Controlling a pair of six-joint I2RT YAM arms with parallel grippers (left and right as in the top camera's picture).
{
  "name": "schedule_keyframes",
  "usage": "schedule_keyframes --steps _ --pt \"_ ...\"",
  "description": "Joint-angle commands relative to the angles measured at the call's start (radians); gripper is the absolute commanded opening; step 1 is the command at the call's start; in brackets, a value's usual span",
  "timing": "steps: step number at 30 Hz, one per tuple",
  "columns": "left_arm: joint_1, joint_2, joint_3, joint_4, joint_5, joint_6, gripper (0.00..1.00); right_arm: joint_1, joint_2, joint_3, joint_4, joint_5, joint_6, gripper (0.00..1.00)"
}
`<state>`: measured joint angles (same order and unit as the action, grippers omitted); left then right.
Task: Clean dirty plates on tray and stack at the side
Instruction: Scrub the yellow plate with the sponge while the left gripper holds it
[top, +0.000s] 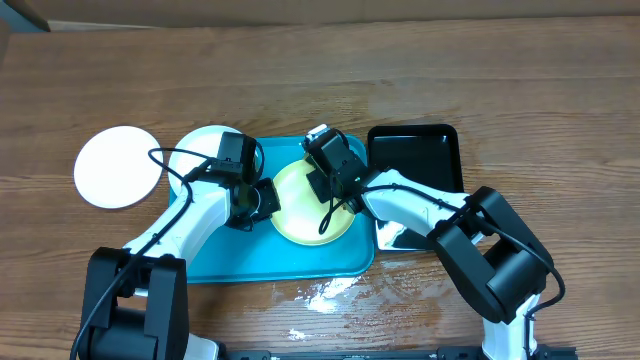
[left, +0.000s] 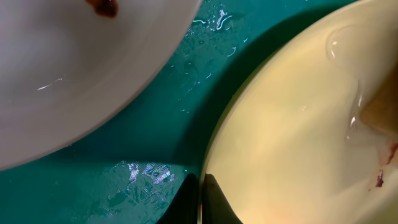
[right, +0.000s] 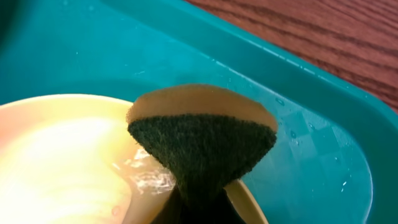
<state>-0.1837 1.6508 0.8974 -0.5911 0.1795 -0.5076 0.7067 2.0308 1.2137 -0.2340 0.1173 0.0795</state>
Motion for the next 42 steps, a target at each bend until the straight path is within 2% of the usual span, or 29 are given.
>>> schedule_keyframes --steps 1,10,17,26,42 --pt "-0.007 0.01 0.014 0.0 -0.025 -0.033 0.04 -0.009 0.012 -0.015 -0.053 -0.019 0.031 0.04" --pt "-0.007 0.01 0.014 0.001 -0.026 -0.051 0.04 -0.009 0.011 0.001 -0.141 -0.125 0.082 0.04" --pt "-0.007 0.01 0.014 0.005 -0.026 -0.058 0.04 -0.008 0.011 0.026 -0.184 -0.146 0.092 0.11" --pt "-0.007 0.01 0.014 0.007 -0.025 -0.059 0.04 -0.009 0.011 0.026 -0.255 -0.146 0.185 0.06" --pt "-0.007 0.01 0.014 0.017 -0.025 -0.066 0.04 -0.009 0.012 0.063 -0.378 -0.145 0.367 0.06"
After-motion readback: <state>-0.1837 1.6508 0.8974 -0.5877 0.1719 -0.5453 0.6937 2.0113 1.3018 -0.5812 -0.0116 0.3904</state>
